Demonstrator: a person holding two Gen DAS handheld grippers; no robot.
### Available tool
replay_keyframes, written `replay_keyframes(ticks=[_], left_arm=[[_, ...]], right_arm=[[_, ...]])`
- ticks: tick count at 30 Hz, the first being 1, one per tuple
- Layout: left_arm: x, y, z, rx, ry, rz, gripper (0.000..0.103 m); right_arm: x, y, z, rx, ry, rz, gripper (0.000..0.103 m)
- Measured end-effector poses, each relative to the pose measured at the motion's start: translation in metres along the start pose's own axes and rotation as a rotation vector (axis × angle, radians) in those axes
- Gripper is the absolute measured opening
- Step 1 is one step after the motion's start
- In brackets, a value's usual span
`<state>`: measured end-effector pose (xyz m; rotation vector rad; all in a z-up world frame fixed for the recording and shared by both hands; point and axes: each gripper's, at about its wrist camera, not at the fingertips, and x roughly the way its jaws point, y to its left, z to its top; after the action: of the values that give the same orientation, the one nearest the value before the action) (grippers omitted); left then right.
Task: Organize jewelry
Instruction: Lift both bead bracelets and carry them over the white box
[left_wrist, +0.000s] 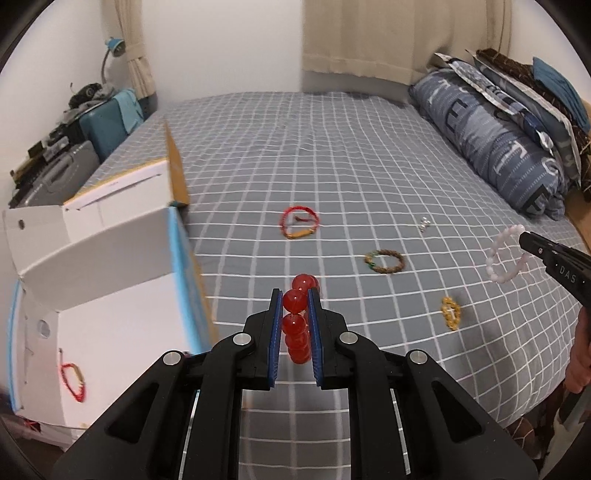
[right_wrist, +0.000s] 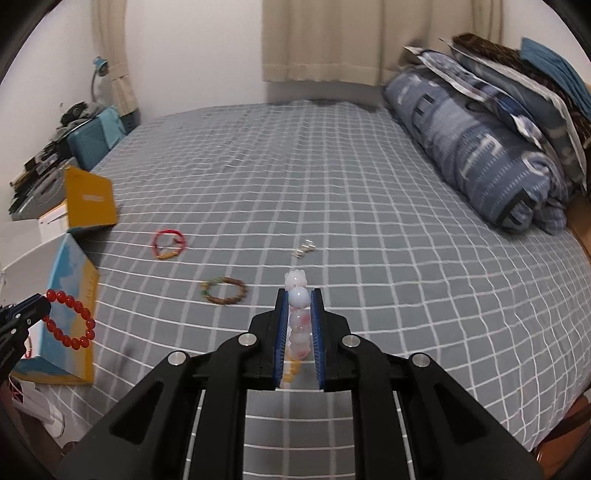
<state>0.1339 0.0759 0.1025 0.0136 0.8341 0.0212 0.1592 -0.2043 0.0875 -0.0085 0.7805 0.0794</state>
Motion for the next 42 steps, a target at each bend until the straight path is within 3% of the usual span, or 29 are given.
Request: replay_keyframes(ticks=[22,42], left_arm=[[-0.055,0.17,-0.015,-0.168,-0.016,0.135,0.013],[-0.044,0.233,-0.05,-0.248,0.019,0.203,0.013]], right_arm=[[-0.018,0.201,0.017,-0.191,-0.023,0.241,0.012],[-0.04,0.301,0.0,-0.307,-0.047,0.38,0.012]])
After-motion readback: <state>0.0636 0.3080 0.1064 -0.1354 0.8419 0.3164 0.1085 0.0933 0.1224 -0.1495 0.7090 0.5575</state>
